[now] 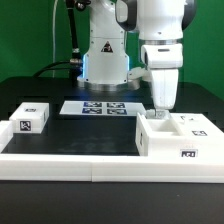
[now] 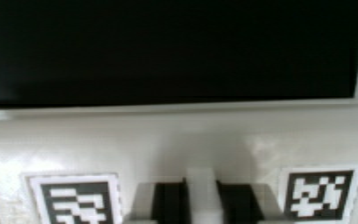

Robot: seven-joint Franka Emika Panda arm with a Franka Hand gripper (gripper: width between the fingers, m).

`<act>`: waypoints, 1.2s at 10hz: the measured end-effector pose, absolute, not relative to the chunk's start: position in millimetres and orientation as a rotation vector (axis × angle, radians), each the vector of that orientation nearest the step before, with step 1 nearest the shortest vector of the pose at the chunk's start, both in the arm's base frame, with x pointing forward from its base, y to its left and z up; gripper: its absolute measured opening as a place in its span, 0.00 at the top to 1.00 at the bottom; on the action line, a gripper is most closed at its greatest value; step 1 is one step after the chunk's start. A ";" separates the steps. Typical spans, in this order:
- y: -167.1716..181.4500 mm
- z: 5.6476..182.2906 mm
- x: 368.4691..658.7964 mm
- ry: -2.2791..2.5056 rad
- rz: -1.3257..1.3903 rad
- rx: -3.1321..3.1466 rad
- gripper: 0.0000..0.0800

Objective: Assemble cabinet

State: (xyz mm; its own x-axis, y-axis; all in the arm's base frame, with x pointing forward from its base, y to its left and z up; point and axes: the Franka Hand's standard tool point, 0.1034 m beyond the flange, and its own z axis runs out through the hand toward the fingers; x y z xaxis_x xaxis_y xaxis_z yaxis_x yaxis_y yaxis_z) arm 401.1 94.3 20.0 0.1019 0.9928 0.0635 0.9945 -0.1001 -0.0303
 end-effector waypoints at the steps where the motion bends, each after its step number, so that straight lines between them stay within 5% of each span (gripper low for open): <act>1: 91.5 32.4 403.2 -2.075 -0.034 -2.292 0.91; 4: 79.2 52.5 411.7 -2.085 -0.003 -2.312 0.91; 12: 63.4 62.2 448.3 -2.043 -0.003 -2.356 0.91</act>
Offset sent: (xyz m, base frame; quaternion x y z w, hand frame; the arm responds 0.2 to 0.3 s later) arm 0.0097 -0.0158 0.0261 0.0146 -0.0145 -0.0111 0.9997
